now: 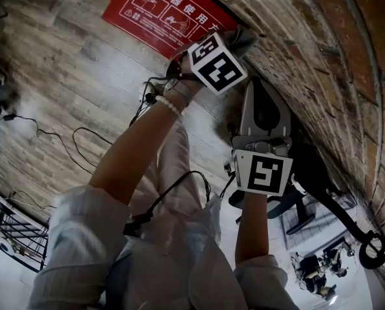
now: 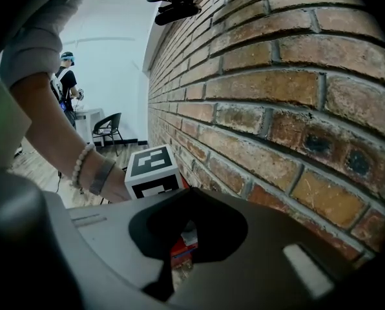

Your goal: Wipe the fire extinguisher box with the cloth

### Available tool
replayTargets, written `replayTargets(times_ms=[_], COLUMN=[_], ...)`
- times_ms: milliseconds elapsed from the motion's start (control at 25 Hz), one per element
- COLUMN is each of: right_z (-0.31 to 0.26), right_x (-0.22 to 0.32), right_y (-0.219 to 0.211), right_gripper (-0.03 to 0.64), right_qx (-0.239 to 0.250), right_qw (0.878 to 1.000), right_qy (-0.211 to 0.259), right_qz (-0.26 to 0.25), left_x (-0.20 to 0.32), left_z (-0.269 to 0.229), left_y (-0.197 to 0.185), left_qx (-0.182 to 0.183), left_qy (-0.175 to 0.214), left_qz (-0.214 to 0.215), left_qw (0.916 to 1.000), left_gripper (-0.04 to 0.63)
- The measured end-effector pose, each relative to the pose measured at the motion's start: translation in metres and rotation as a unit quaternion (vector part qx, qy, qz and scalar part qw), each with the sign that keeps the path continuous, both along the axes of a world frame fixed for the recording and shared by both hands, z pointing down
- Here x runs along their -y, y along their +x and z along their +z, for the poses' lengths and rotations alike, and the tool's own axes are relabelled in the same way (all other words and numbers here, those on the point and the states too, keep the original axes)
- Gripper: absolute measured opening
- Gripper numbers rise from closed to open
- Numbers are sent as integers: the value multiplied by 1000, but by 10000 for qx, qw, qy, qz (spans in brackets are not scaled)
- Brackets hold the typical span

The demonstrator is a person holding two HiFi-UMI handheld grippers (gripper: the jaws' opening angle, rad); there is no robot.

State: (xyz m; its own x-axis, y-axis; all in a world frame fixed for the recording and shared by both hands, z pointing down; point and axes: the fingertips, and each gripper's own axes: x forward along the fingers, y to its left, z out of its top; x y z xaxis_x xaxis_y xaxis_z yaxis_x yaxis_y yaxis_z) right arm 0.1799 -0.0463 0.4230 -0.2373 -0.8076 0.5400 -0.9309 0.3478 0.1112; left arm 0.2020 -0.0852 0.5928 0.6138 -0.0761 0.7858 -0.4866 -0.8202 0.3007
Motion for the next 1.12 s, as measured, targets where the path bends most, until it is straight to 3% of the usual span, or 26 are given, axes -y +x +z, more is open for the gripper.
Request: replayTargets(times_ms=[440, 1120], right_z=[1, 5], right_x=[6, 18], right_y=[-9, -34], right_gripper=[6, 6], right_qx=[59, 46], right_qw=[10000, 9997], right_qy=[-9, -47], right_qz=[-36, -222], left_x=[10, 43], left_z=[0, -4], left_y=[-9, -59], left_qx=[4, 1], left_qy=[65, 243], left_qz=[-46, -446], left_qw=[10000, 9987], left_gripper=[12, 12])
